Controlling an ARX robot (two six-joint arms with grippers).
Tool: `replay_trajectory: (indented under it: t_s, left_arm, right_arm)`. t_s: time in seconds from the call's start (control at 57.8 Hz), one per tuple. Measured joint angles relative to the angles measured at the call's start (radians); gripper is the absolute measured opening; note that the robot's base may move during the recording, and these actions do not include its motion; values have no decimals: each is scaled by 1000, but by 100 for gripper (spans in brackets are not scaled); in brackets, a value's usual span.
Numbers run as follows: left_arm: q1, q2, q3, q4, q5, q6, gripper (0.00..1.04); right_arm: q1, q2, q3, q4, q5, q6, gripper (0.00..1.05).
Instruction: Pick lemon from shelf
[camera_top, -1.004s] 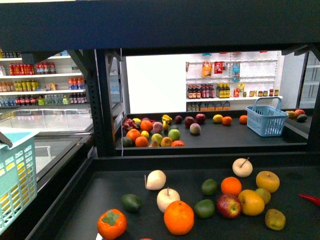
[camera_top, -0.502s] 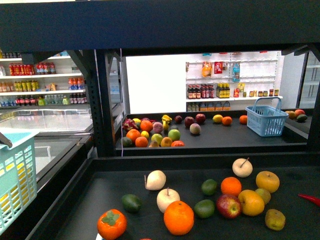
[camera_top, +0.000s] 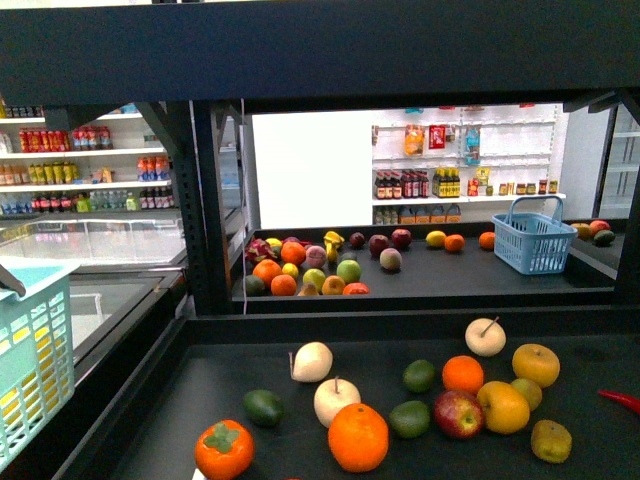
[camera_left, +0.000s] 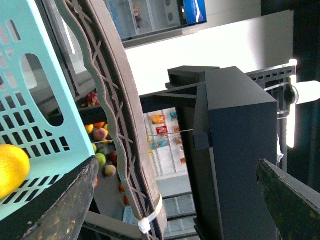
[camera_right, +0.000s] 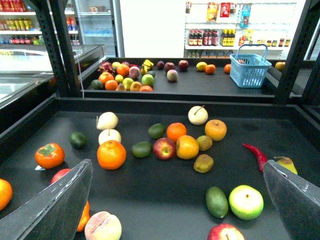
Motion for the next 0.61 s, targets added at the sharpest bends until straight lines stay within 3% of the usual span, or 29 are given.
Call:
replay_trajectory:
  t_s: [0.087,0.277,0.416,0.485,0.554,0.606]
  left_arm:
    - [-9,-118,-27,-181,-13,117,97]
    - [-85,-443,-81,-687,-189,576,97]
    - [-215,-745,-155,-1009,-314,885,97]
    - [-307,-891,-197,-1088,-364,993,95]
    - [-424,-1054,-299,-1003,-408,1140,83]
    - [-483,-1200,-381,-1031,-400,1258,72]
  right_arm:
    - [0,0,0,0,0,0,102]
    - [0,0,0,0,0,0,102]
    - [0,0,0,0,0,0,102]
    - [0,0,0,0,0,0,102]
    - [0,0,0,0,0,0,102]
    - [0,0,0,0,0,0,102]
